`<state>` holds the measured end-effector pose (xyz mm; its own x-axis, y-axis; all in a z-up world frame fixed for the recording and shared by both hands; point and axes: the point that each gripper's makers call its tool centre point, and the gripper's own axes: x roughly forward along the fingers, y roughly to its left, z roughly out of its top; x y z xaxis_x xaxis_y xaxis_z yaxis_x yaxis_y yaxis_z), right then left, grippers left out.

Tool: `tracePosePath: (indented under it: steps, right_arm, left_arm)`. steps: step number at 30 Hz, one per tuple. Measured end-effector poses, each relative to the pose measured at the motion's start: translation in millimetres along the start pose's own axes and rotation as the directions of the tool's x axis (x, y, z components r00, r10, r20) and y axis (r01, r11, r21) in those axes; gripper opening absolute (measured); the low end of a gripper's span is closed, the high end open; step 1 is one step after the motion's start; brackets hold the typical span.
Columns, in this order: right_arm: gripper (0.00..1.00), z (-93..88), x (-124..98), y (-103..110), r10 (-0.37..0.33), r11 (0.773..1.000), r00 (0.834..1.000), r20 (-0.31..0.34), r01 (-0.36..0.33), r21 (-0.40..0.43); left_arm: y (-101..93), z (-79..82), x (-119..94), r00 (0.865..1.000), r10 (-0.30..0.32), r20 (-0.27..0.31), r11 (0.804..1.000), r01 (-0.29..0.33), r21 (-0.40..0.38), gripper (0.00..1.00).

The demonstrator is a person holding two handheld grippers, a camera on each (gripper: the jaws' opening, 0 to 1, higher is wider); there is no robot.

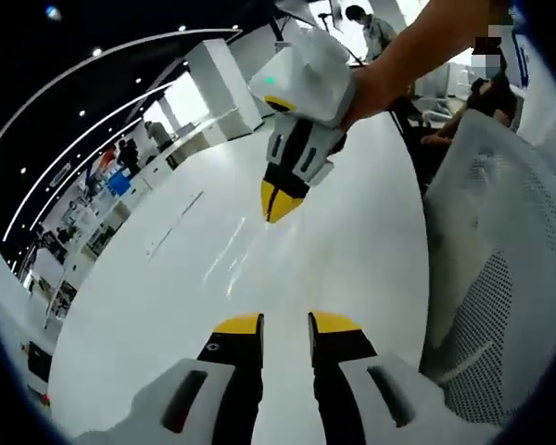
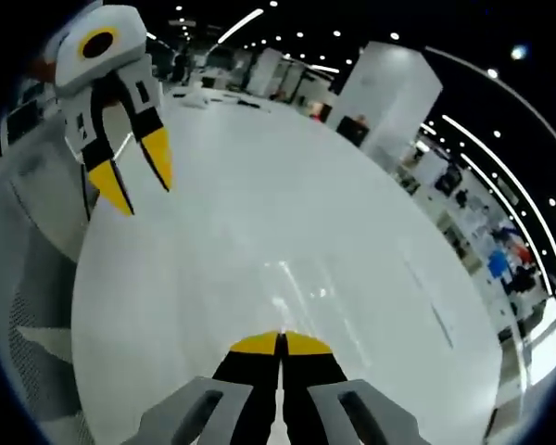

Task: Open the resealable bag by pulling the two sides of the seal apart until the entire bag opening is separated and visibly accessible.

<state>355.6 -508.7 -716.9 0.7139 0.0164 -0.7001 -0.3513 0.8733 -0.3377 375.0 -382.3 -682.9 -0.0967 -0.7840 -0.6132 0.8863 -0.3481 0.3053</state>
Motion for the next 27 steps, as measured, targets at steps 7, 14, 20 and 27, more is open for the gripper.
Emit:
tracePosePath:
  steps: [7, 14, 20, 27]
  right_arm:
    - [0.0, -4.7, 2.0, -5.0, -0.011, 0.999, 1.0, -0.009, 0.011, -0.032]
    - [0.0, -3.5, 5.5, -8.2, -0.005, 1.0, 1.0, 0.001, 0.005, -0.017]
    - [0.0, -7.8, 10.9, -5.7, 0.004, 0.999, 1.0, -0.018, -0.005, -0.045]
    - [0.0, -15.3, 15.2, -8.8, 0.004, 0.999, 0.999, -0.05, -0.006, -0.048]
  left_arm:
    - [-0.1, -5.0, -1.7, 1.0, 0.009, -0.003, 0.997, -0.009, -0.072, 0.25]
    - [-2.5, -12.7, -10.0, 1.0, 0.016, -0.007, 0.992, -0.017, -0.129, 0.34]
    - [-8.6, -17.8, -20.9, 0.999, 0.034, -0.003, 0.985, -0.034, -0.168, 0.35]
    - [-12.2, -28.7, -27.5, 0.999, 0.05, -0.015, 0.979, -0.052, -0.195, 0.35]
